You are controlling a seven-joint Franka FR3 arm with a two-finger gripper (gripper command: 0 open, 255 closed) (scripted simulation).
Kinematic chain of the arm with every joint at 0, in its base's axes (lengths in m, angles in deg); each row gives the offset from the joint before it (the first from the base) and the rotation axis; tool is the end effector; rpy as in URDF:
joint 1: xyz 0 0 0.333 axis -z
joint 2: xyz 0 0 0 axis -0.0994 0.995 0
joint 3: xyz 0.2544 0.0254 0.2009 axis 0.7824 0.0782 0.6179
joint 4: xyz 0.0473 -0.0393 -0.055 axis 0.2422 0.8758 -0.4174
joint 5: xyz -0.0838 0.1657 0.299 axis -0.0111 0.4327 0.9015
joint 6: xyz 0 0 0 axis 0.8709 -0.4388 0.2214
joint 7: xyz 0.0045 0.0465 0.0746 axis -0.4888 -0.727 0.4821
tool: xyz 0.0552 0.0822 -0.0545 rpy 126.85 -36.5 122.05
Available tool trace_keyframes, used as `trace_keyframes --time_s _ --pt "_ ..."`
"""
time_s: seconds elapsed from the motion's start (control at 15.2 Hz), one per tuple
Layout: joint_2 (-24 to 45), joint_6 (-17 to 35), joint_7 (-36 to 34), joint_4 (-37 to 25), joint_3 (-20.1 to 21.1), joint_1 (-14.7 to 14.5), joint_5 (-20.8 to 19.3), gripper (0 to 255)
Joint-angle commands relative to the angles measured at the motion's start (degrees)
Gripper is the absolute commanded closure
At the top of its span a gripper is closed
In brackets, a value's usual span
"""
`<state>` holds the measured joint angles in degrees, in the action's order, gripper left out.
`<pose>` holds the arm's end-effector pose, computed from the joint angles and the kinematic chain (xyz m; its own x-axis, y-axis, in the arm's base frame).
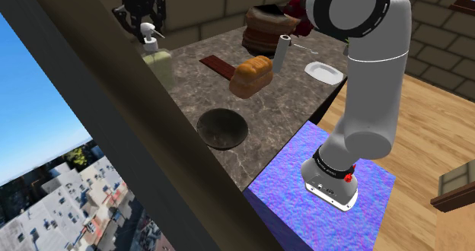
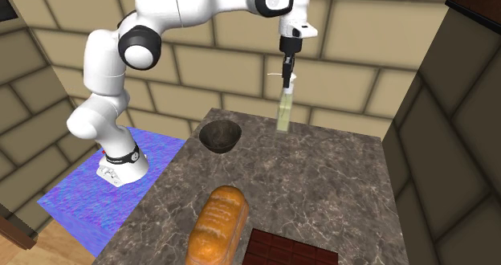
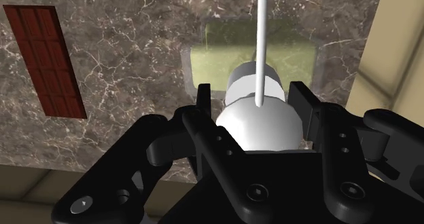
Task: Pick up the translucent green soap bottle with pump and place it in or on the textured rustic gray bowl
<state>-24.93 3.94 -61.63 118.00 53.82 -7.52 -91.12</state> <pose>0.5752 0.2842 0.5609 0.9979 0.0595 0.0259 0.0559 -0.9909 0.1225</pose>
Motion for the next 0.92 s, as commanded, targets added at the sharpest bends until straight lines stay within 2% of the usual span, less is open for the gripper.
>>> trace_keyframes --time_s 0.0,0.2,0.46,0.86 --pt "0.93 -2.21 0.28 -3.17 -0.07 -0.59 -0.32 255" --pt "2.08 -4.8 0.62 -6.94 -0.18 -1.36 -0.72 255" --pt "-10.27 -1.03 0.44 8.76 1.05 2.62 3.26 255" --pt "-25.48 0.28 2.24 23.94 1.01 5.62 9.03 255"
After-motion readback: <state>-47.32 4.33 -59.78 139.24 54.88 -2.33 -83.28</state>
